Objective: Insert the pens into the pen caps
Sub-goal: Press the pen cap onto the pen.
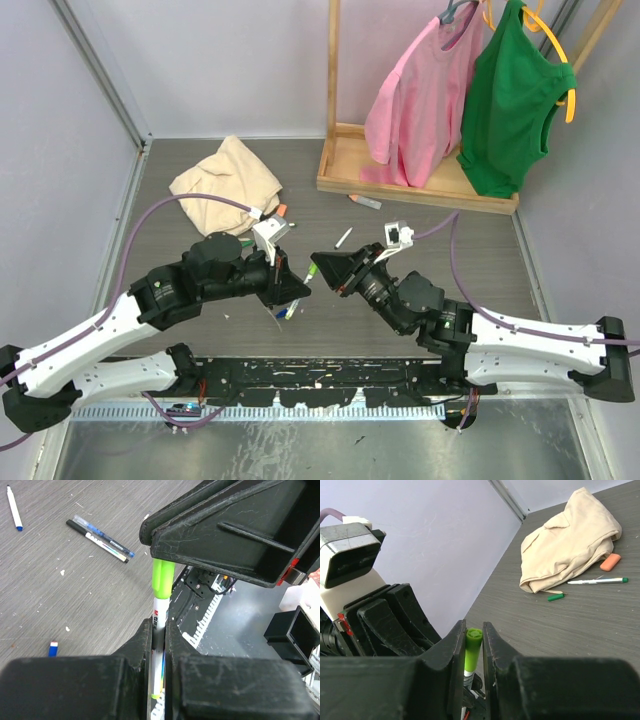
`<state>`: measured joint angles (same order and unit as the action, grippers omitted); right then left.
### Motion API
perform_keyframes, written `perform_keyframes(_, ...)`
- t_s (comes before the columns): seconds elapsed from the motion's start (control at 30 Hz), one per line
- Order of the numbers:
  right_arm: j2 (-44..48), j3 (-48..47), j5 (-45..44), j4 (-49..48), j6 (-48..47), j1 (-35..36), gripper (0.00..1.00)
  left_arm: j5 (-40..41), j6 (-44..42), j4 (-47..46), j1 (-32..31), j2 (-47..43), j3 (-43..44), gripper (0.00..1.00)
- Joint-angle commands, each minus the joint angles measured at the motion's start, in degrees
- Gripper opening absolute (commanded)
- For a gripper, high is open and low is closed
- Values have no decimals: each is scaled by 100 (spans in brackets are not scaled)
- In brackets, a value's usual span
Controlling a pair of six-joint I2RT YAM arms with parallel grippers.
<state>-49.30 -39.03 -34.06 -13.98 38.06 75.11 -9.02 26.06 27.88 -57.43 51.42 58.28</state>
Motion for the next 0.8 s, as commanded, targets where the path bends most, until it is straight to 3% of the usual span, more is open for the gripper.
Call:
perform_keyframes(0.0,-493,445,1282,1146,146,498,0,1037,92,-2558,212,-137,859,0)
perform_keyframes(0.27,-492,268,1318,816,-125,427,0,988,98,-2563,214,-243,768,0)
perform_keyframes(0.53,-191,-761,2386,918,-491,-863,0,665,-48,-1914,210,-201,852,0)
perform_keyframes(0.67,-274,-1578,2413,1164,-995,-1084,5,616,-204,-1325,211,-43,1078,0)
perform_keyframes(0.77,-363,-2156,2299,1394,-1357,-1162,17,702,-334,-779,207,37,1241,0)
